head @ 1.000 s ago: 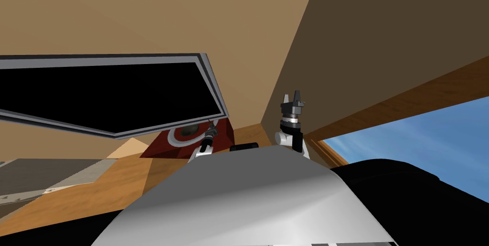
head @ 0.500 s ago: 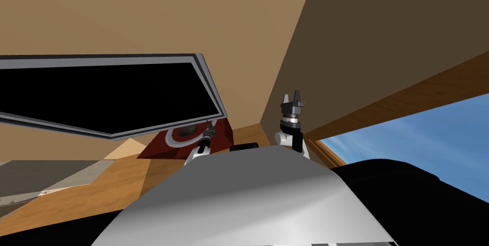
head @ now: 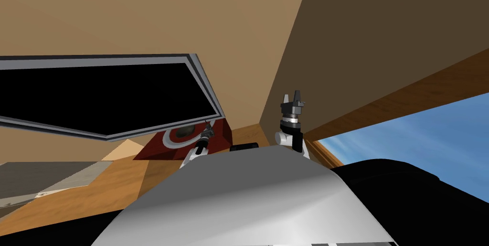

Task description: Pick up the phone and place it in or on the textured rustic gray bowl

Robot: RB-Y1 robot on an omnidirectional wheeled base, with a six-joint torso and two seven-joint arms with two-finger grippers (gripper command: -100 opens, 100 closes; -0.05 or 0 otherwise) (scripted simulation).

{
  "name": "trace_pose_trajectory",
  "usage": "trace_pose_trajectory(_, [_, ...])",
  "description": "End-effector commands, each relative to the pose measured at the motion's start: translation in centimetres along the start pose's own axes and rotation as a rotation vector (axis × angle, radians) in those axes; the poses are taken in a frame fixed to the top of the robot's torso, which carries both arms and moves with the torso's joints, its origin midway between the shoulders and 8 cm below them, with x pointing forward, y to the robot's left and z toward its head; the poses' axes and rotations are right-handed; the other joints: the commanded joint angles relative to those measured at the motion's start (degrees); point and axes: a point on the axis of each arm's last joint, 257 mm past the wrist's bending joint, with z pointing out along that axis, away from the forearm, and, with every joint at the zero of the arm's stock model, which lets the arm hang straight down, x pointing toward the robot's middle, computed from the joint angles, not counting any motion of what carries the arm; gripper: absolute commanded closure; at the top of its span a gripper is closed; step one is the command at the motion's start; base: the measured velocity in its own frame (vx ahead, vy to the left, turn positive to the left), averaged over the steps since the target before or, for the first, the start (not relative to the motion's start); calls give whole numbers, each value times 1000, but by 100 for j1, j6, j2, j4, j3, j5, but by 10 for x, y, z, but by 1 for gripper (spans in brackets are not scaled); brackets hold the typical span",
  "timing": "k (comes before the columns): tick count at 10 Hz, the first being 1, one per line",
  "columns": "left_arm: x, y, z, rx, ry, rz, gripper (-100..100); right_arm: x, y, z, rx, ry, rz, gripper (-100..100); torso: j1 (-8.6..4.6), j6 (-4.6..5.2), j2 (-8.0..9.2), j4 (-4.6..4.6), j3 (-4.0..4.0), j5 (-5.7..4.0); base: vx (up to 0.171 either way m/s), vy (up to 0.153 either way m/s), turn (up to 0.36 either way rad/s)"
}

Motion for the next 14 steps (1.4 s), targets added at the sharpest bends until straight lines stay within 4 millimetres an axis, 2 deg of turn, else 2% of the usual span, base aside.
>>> trace_pose_trajectory(1, [-1, 11, -1, 4, 2, 30, 100, 0, 0, 0, 0, 0, 0, 0, 0, 0, 0, 0, 0, 0, 9, -66, -52])
trace_pose_trajectory(3, [-1, 11, -1, 4, 2, -11, 100, 0, 0, 0, 0, 0, 0, 0, -8, 0, -1, 1, 0, -2, 12, -44, 1])
trace_pose_trajectory(4, [-3, 23, -2, 7, 5, 30, 100, 0, 0, 0, 0, 0, 0, 0, 3, -1, 0, 1, 1, 1, 3, -52, -9])
trace_pose_trajectory(6, [-3, 23, -2, 7, 6, -12, 100, 0, 0, 0, 0, 0, 0, 0, -3, -2, 5, 3, 4, -2, 0, -38, 5])
trace_pose_trajectory(7, [-4, 34, -3, 11, 11, 31, 100, 0, 0, 0, 0, 0, 0, 0, 5, -3, 6, 4, 5, 1, 3, -46, -11])
trace_pose_trajectory(10, [-4, 34, -3, 11, 11, 1, 100, 0, 0, 0, 0, 0, 0, 0, 4, -5, 10, 6, 8, -1, -3, -27, 3])
trace_pose_trajectory(11, [-4, 34, -3, 11, 11, -3, 0, 0, 0, 0, 0, 0, 0, 0, 10, -6, 10, 7, 8, 0, 0, 0, 0])
trace_pose_trajectory(12, [-6, 28, -1, 32, 12, 22, 100, 0, 0, 0, 0, 0, 0, 0, 13, -6, 10, 7, 8, 1, -122, 6, -81])
trace_pose_trajectory(14, [-9, 24, 2, 51, 13, 49, 100, 0, 0, 0, 0, 0, 0, 0, 16, -5, 72, 13, 40, 4, -186, 19, -94])
